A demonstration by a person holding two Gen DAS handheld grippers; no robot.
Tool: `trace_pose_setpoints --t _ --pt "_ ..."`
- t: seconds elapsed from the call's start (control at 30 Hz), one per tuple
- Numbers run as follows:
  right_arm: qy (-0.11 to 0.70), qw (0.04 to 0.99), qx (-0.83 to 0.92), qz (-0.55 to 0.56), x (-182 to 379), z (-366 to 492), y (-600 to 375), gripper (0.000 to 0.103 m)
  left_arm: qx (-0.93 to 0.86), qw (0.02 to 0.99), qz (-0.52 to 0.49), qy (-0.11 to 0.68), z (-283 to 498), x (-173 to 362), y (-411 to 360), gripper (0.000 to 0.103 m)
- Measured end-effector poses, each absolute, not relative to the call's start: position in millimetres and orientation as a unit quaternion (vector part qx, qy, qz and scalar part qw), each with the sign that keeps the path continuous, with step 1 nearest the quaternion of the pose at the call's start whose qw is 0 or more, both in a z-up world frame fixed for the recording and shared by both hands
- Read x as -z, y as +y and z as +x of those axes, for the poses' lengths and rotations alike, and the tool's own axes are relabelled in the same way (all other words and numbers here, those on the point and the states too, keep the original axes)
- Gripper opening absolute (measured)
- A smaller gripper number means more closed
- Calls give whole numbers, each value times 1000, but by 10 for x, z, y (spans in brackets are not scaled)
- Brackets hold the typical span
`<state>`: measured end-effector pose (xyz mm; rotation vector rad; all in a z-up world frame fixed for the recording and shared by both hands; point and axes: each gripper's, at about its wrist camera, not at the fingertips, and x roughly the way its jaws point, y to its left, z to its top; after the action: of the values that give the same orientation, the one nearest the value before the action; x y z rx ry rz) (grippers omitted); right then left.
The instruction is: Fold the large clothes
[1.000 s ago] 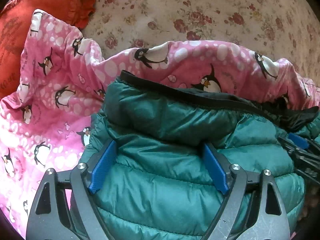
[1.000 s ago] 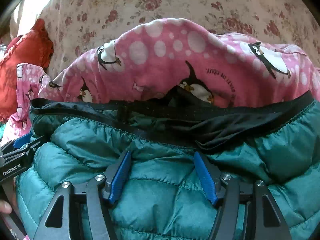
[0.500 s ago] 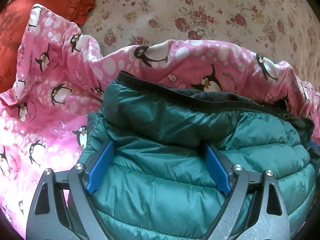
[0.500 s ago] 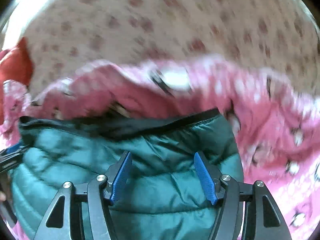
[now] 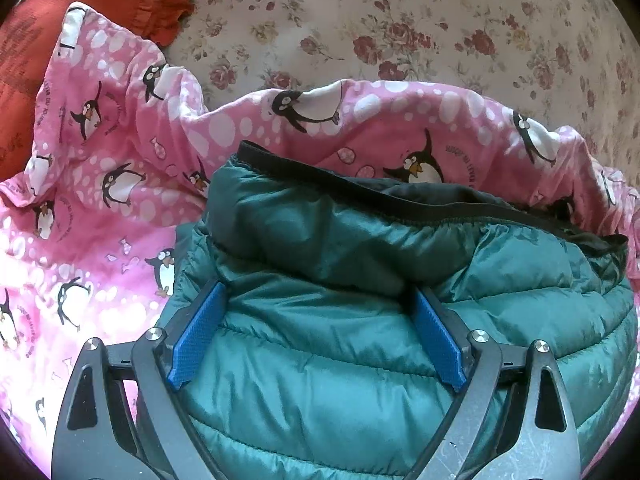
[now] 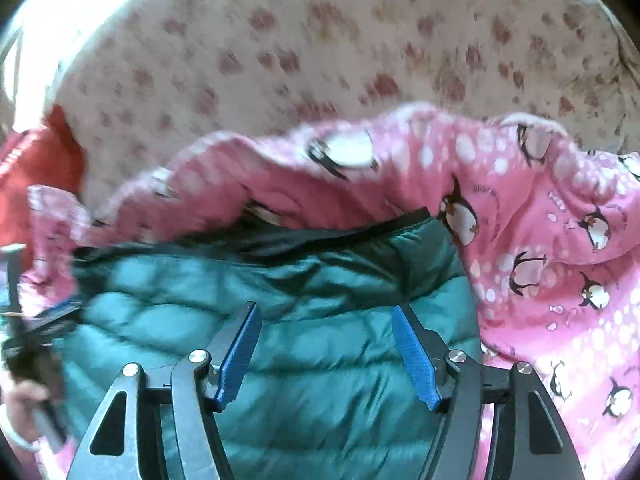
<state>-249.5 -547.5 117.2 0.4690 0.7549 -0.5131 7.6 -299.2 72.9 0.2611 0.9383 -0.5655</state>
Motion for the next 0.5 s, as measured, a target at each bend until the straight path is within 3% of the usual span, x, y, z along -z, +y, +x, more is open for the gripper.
trace_pose_setpoints --t 0.13,0.37,0.5 --pt "370 870 267 187 -1186 -2521 -5389 66 267 846 125 444 65 -728 -3000 92" --pt "412 831 296 228 -623 -2490 -5699 66 267 845 126 445 55 -735 -2998 92" --pt "420 830 303 206 -672 -2480 -5632 67 268 844 127 447 59 -734 -2997 92"
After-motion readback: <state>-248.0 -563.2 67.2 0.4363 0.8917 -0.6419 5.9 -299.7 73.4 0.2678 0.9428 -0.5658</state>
